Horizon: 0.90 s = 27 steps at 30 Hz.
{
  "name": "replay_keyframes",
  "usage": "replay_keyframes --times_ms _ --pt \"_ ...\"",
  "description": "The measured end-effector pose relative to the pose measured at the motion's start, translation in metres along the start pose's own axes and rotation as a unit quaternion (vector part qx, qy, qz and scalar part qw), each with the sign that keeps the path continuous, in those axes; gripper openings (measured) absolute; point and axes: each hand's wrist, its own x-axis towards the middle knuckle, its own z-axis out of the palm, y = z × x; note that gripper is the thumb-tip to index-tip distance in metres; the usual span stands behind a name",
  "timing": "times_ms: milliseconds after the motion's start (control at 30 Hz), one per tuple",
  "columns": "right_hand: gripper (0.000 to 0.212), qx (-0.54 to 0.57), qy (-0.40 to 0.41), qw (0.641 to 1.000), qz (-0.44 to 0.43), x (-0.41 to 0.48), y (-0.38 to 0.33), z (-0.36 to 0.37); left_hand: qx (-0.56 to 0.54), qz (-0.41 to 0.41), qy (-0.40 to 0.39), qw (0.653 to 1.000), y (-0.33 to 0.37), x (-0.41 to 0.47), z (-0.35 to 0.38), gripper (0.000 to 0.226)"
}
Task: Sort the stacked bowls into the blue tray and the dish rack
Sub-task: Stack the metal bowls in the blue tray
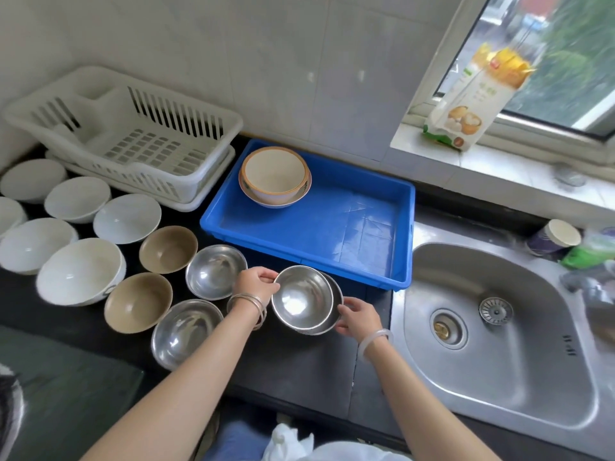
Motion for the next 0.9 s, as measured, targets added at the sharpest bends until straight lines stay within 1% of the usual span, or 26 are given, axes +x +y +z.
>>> replay_keyframes --times_ms 167,300,433,533,600,667,733,833,900 --pt "0.026 0.017 -0.003 1.000 0.003 -0.002 -0.001 0.000 0.035 0.004 -0.008 0.999 -0.005 0.001 0.015 0.016" --pt "0.026 0.019 0.004 1.000 0.001 -0.004 0.001 0.001 0.052 0.020 0.005 0.998 -0.013 0.001 0.022 0.016" --pt "0.024 0.006 0.024 1.000 -0.009 -0.006 0.002 0.004 0.042 0.019 0.009 0.999 -0.023 0.005 0.024 0.026" --pt "0.024 0.009 0.030 0.999 -0.010 -0.007 0.001 0.007 -0.017 -0.030 -0.047 0.998 -0.031 0.007 0.024 0.029" --pt "0.026 0.007 0.032 0.999 -0.009 -0.008 0.001 0.009 -0.075 -0.065 -0.087 0.991 -0.034 0.008 0.024 0.033" --pt "0.027 0.011 0.041 0.999 -0.006 -0.008 0.001 0.013 -0.113 -0.080 -0.117 0.983 -0.035 0.010 0.023 0.037" --pt "0.025 0.022 0.053 0.998 -0.005 -0.011 0.001 0.015 -0.128 -0.080 -0.132 0.980 -0.034 0.011 0.022 0.040" --pt "0.018 0.041 0.066 0.997 -0.019 -0.016 -0.004 0.019 -0.119 -0.056 -0.144 0.981 -0.030 0.014 0.014 0.039" --pt "0.028 0.037 0.081 0.995 -0.039 -0.020 -0.012 0.020 -0.128 -0.031 -0.157 0.979 -0.022 0.017 0.006 0.036"
